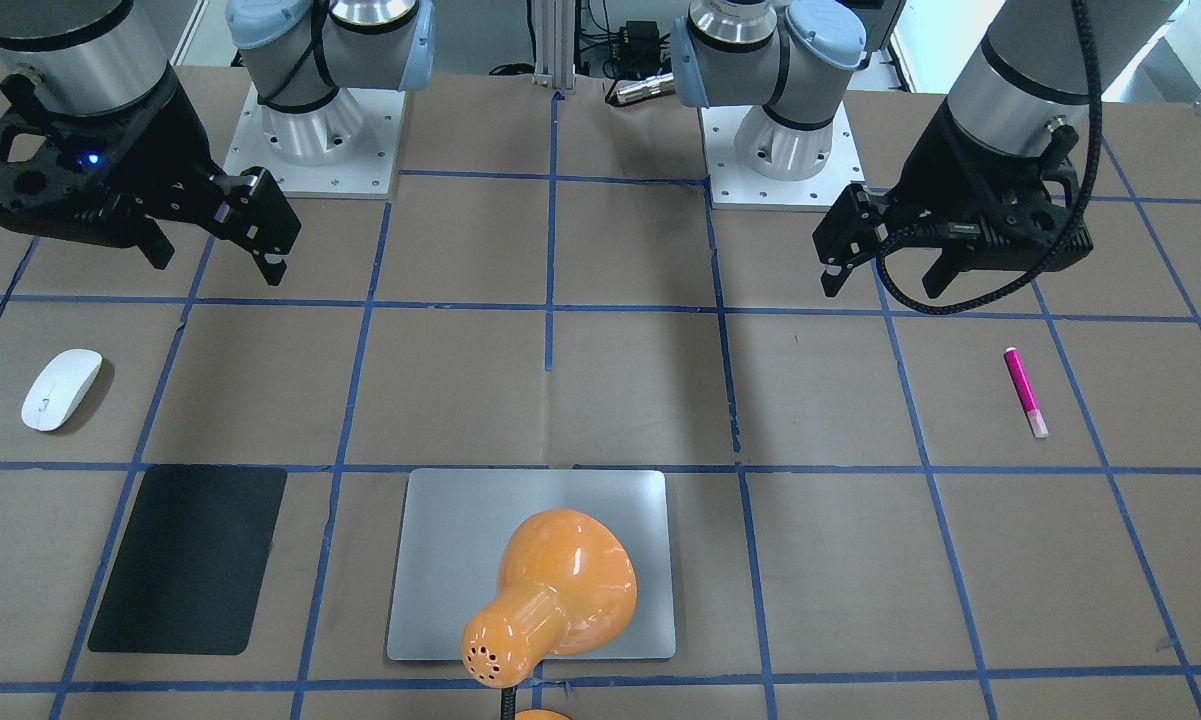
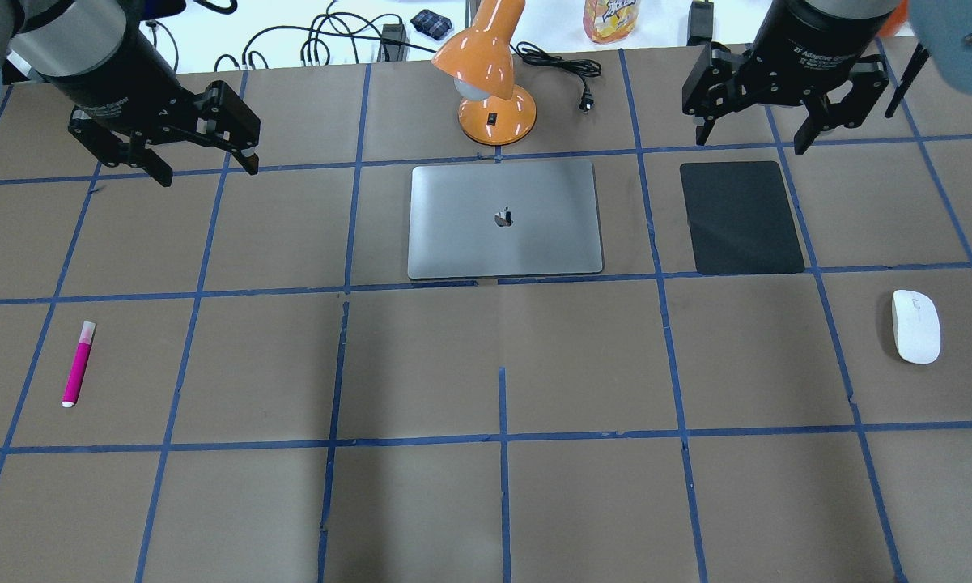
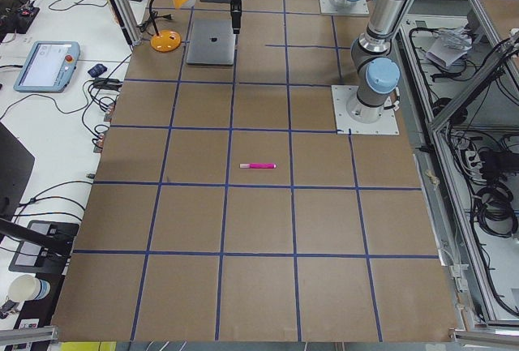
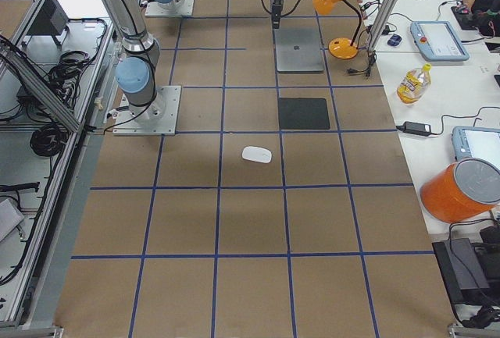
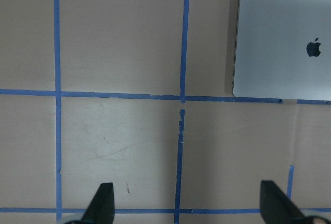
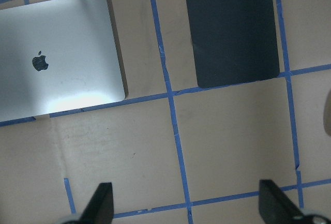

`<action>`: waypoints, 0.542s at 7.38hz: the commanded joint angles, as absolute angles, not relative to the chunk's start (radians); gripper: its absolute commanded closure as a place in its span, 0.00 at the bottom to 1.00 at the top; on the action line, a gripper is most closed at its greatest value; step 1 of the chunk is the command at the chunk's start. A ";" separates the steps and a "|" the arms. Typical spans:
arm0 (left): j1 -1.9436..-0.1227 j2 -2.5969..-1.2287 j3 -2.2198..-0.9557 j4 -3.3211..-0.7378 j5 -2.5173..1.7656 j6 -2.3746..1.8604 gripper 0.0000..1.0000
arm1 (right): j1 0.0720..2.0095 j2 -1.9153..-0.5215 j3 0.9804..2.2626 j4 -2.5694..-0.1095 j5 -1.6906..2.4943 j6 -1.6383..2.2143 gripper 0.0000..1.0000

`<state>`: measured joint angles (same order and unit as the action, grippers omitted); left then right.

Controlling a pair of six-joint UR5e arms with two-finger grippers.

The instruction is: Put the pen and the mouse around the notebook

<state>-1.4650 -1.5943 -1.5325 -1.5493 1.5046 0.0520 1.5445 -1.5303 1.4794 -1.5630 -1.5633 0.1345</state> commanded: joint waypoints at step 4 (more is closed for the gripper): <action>-1.447 -1.586 -1.557 -1.545 1.511 0.054 0.00 | 1.446 -1.532 1.454 -1.496 -1.597 0.123 0.00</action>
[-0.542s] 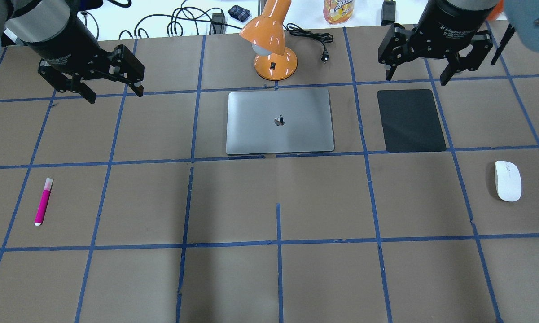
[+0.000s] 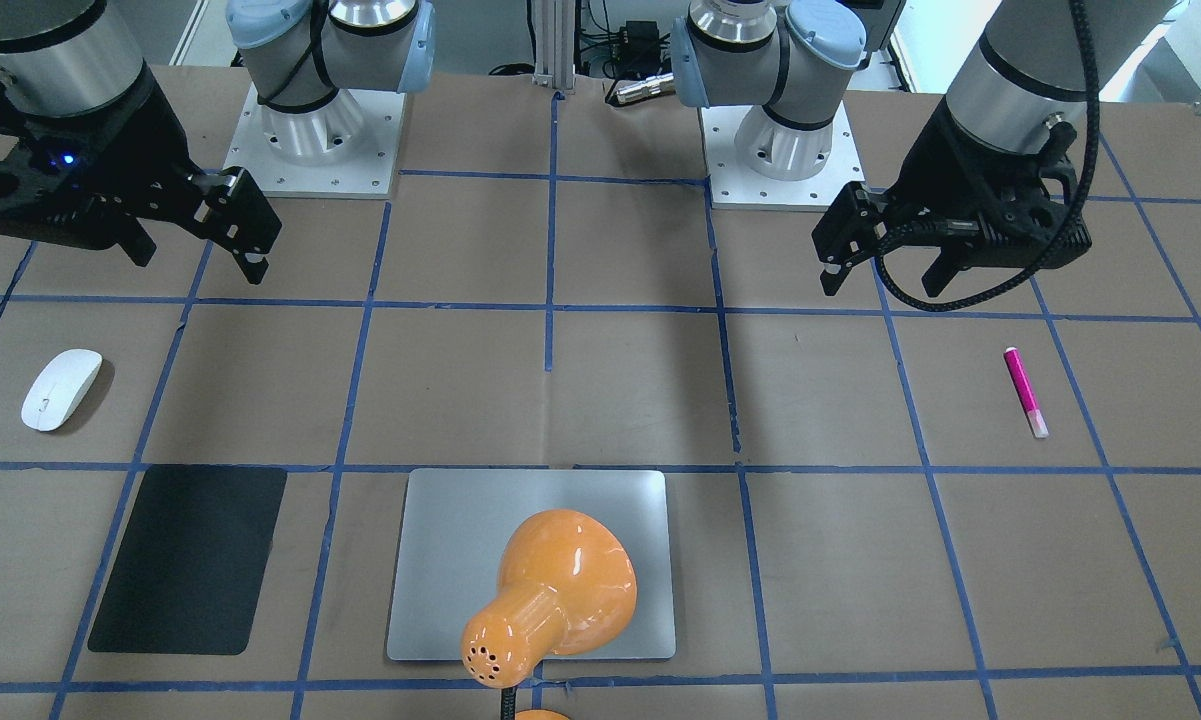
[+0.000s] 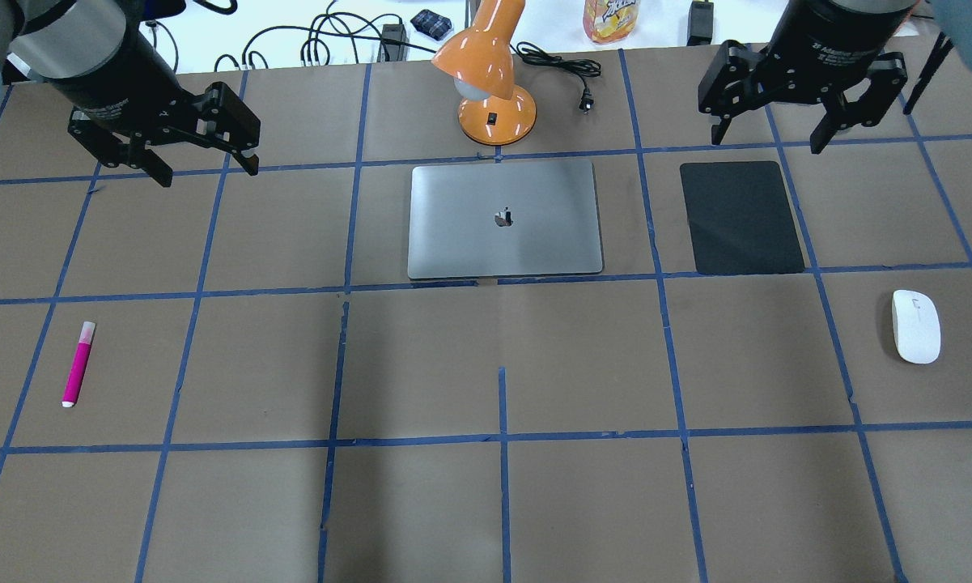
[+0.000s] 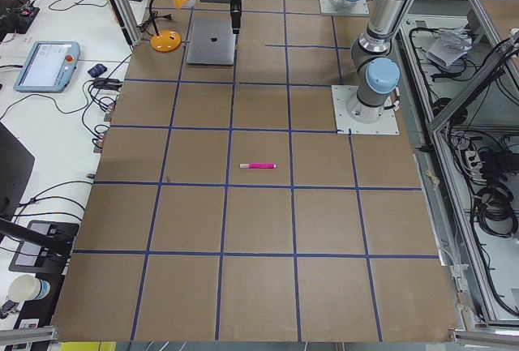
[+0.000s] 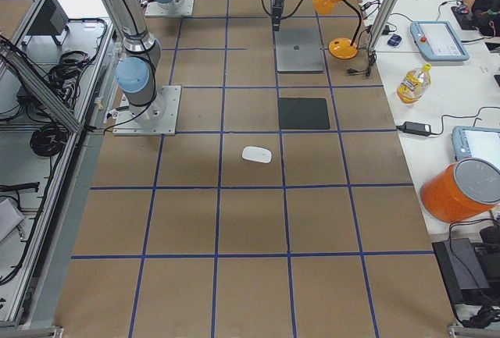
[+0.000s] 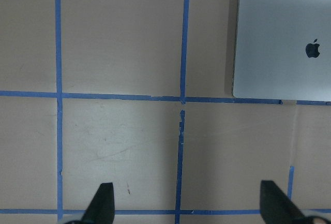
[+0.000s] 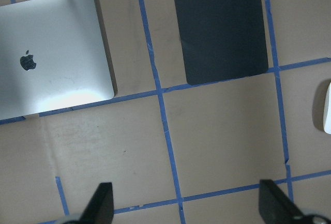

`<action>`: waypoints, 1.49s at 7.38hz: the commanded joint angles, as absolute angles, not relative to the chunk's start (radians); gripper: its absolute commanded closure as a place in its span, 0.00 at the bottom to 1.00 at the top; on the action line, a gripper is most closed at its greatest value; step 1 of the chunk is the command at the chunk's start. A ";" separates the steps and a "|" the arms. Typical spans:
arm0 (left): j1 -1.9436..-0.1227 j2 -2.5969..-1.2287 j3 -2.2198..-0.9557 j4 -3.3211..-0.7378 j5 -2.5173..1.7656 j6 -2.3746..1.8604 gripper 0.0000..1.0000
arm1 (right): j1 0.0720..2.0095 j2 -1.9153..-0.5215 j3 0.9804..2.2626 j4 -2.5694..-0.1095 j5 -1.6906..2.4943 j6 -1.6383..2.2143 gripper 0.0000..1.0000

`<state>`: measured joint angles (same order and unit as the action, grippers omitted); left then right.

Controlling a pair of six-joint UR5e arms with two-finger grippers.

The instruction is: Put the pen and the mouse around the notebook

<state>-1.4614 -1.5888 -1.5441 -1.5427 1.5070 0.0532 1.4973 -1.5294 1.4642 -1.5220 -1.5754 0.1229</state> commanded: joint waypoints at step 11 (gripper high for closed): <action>-0.832 -1.926 -1.937 -0.898 1.621 0.623 0.00 | 0.911 -1.332 2.062 -2.349 -1.615 -0.443 0.00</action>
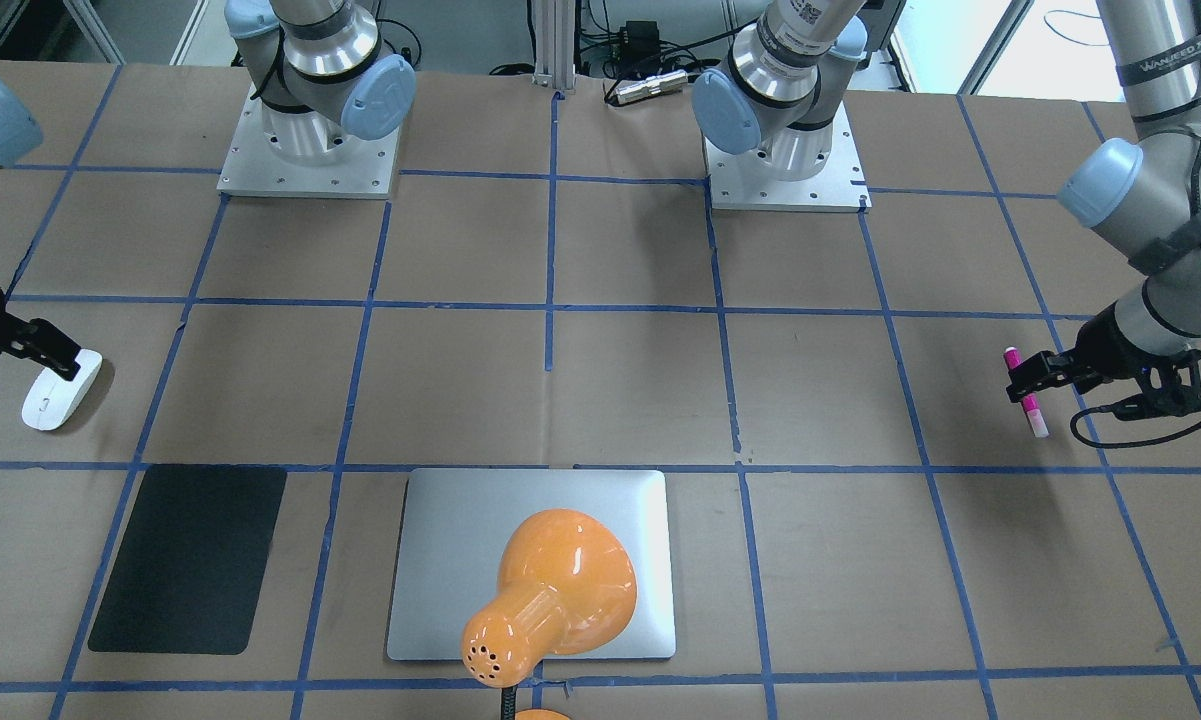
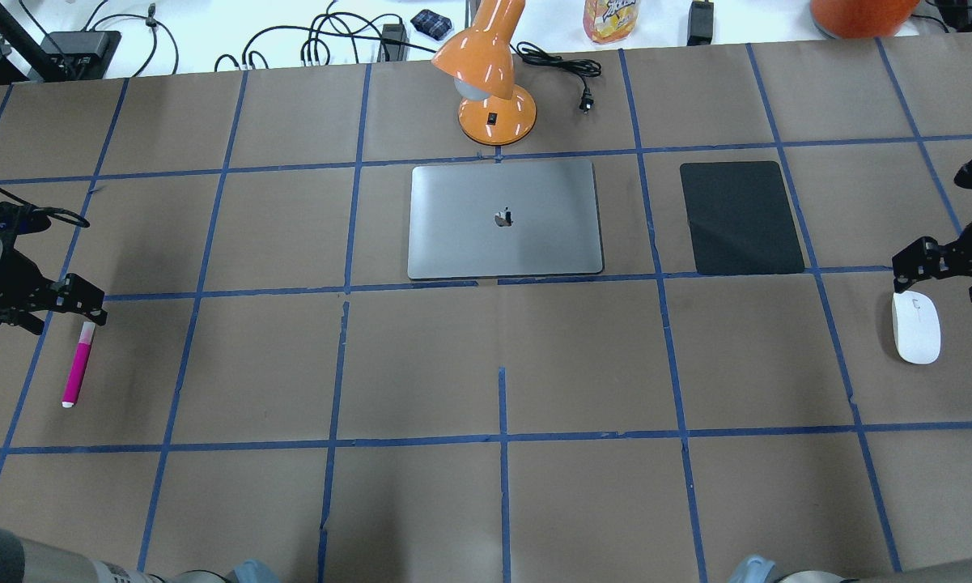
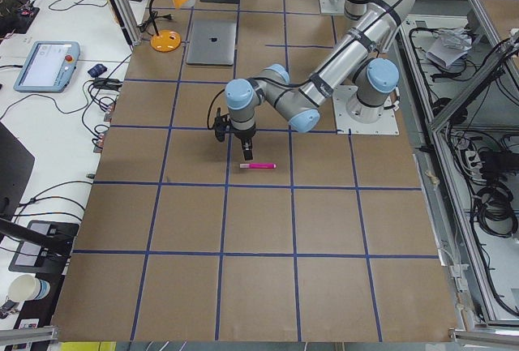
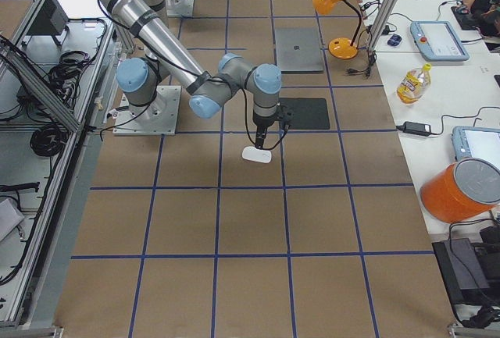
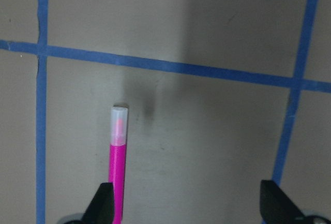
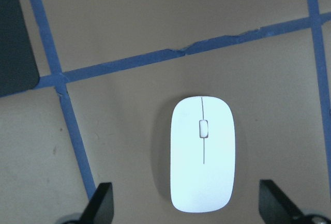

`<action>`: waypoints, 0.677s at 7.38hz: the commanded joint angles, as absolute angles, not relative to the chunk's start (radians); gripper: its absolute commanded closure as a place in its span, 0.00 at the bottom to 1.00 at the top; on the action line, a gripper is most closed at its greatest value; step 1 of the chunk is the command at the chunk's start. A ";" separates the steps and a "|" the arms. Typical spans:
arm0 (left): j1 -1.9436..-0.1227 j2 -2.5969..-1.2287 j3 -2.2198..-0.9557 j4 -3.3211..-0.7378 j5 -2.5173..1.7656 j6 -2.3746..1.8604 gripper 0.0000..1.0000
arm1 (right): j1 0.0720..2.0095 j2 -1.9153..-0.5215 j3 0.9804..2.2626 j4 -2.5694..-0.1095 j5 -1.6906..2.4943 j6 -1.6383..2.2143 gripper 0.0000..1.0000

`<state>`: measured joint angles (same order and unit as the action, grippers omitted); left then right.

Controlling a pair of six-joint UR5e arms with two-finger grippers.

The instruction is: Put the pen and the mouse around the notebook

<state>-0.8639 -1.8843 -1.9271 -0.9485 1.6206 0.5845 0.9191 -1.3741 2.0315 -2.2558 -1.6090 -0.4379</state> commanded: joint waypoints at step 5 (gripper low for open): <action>-0.824 -1.950 -1.980 -0.870 1.620 0.679 0.58 | 0.900 -1.227 2.068 -2.434 -1.624 -0.446 0.00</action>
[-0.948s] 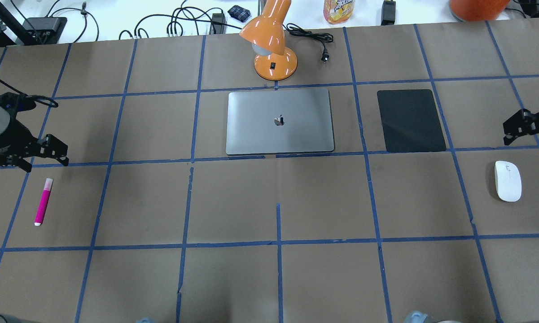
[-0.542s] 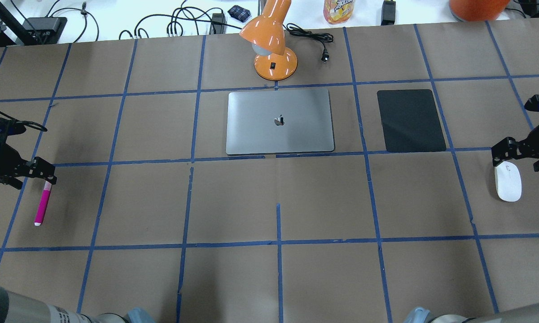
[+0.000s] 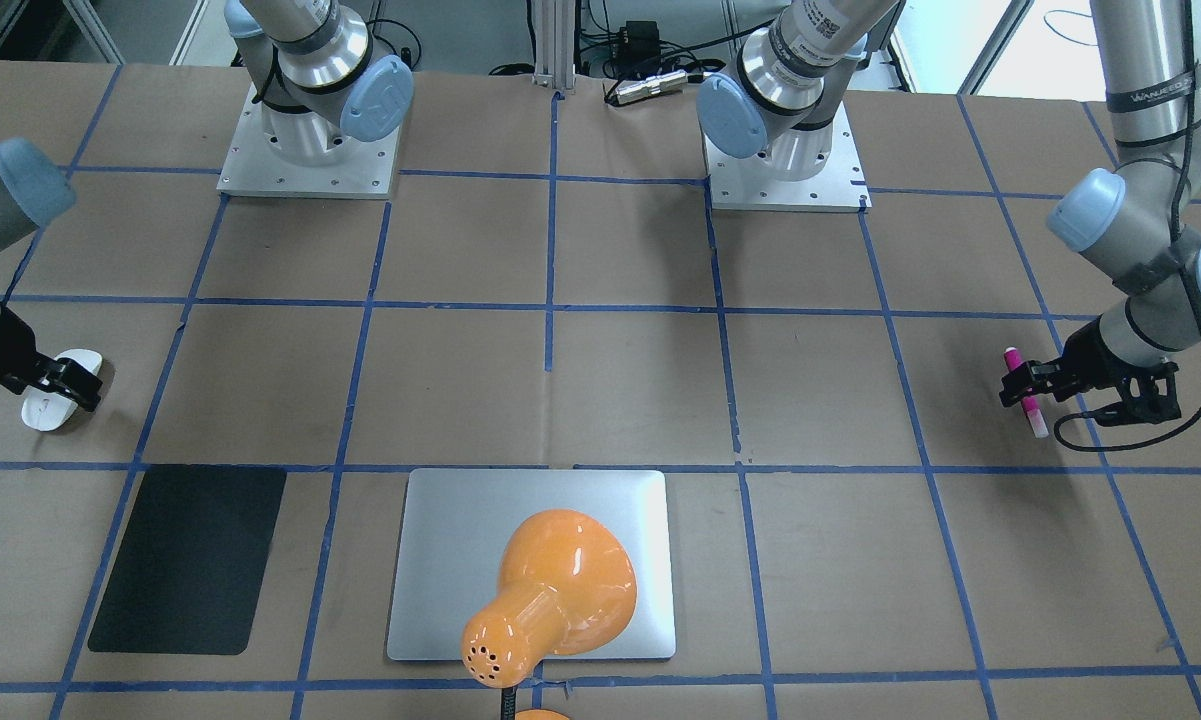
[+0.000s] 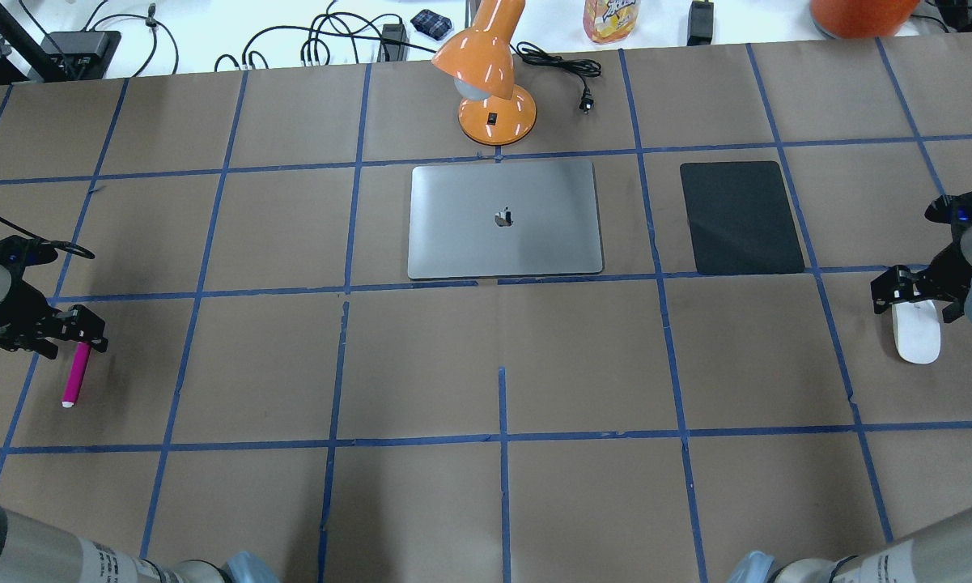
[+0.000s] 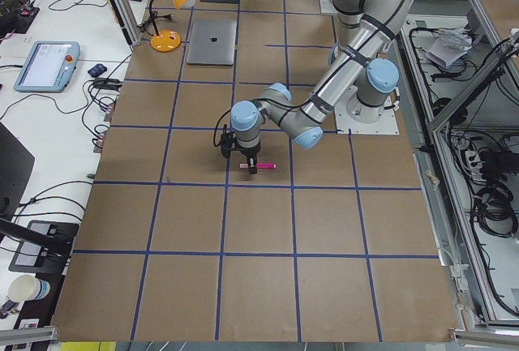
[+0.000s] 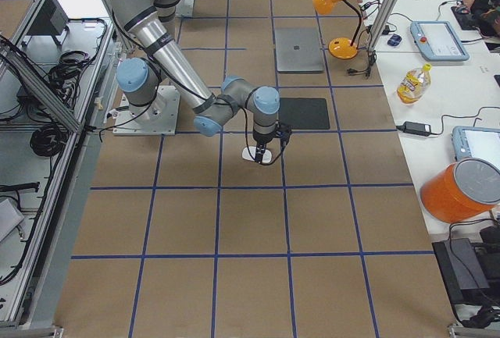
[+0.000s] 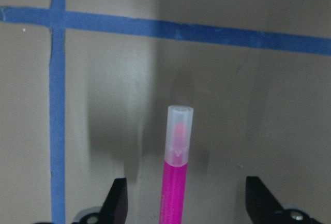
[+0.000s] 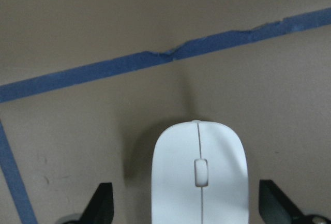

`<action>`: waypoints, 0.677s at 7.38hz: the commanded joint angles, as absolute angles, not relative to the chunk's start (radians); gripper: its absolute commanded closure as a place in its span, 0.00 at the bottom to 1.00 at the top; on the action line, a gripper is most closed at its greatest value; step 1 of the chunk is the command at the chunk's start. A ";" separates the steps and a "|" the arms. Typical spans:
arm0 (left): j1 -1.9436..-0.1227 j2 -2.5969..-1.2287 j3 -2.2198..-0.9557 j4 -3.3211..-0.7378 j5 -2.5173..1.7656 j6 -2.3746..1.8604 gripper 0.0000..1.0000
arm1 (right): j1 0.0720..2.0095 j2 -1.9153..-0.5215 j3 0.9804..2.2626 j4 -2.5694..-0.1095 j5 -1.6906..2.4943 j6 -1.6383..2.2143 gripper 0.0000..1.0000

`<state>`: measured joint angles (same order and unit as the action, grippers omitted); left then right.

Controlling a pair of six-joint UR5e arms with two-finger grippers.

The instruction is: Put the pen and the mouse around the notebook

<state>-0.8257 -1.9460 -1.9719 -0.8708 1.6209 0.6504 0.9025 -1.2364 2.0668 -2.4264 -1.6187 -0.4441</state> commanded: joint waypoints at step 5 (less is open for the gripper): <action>-0.822 -1.951 -1.980 -0.865 1.623 0.718 1.00 | 0.896 -1.236 2.059 -2.421 -1.621 -0.440 0.55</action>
<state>-0.8210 -1.9560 -1.9817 -0.8647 1.6198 0.7167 0.8959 -1.2305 2.0661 -2.4252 -1.6226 -0.4427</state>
